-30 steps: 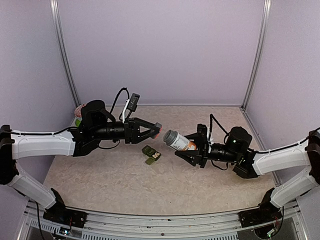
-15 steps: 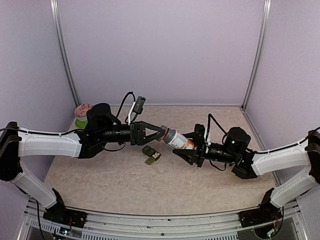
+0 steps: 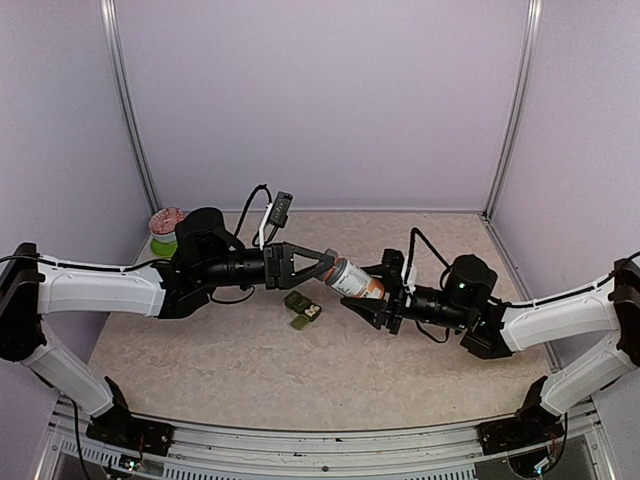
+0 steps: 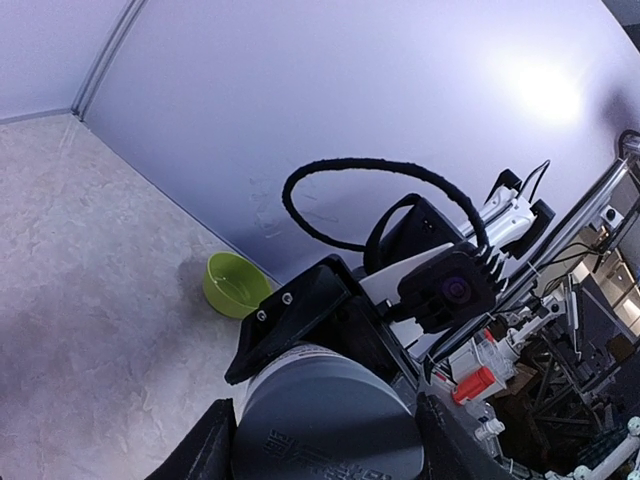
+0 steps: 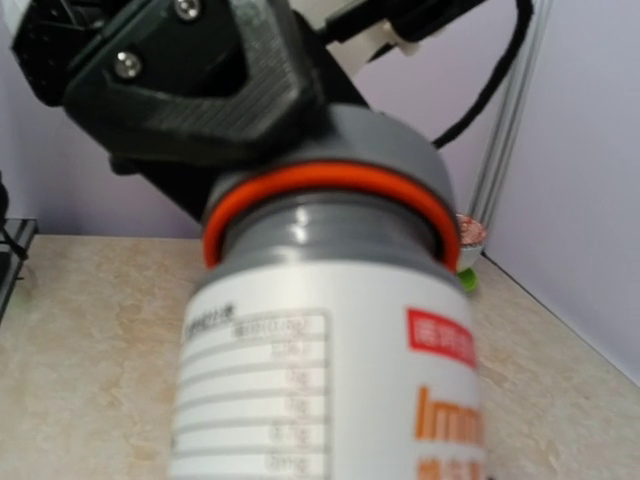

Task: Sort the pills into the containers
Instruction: Close the lid of the pill bottle.

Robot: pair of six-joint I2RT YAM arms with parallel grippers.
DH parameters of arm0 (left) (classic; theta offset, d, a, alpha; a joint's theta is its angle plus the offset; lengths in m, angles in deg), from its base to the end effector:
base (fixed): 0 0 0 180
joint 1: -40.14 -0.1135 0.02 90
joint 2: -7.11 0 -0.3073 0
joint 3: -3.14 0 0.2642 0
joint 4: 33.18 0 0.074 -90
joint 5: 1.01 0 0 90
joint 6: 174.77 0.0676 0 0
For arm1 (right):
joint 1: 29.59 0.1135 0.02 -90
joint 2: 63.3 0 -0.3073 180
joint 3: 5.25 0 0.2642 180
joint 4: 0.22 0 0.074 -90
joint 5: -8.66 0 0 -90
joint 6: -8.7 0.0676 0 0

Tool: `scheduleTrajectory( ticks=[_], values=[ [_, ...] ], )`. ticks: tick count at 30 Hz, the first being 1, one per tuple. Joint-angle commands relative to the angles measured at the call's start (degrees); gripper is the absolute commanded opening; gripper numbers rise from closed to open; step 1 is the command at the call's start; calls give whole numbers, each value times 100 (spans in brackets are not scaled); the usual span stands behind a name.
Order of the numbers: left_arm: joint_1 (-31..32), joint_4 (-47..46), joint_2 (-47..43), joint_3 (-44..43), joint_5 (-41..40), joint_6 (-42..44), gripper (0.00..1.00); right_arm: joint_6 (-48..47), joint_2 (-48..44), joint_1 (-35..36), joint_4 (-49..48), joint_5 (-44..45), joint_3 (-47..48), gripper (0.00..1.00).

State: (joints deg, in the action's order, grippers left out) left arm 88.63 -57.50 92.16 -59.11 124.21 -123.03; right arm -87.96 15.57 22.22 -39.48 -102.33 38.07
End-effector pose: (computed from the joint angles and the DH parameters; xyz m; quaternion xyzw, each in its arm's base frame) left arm 0.2135 -0.3001 0.3207 0.2752 0.6430 -0.6224 0.3514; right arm 0.1742 0.2606 0.2703 -0.4444 0.5219 0.3904 0.6146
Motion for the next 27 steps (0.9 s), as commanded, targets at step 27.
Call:
scheduleTrajectory(
  ticks=[27],
  values=[
    [102,807,300,-418,7,7,43,-1452,-100,903,-9,2517,131,26]
  ],
)
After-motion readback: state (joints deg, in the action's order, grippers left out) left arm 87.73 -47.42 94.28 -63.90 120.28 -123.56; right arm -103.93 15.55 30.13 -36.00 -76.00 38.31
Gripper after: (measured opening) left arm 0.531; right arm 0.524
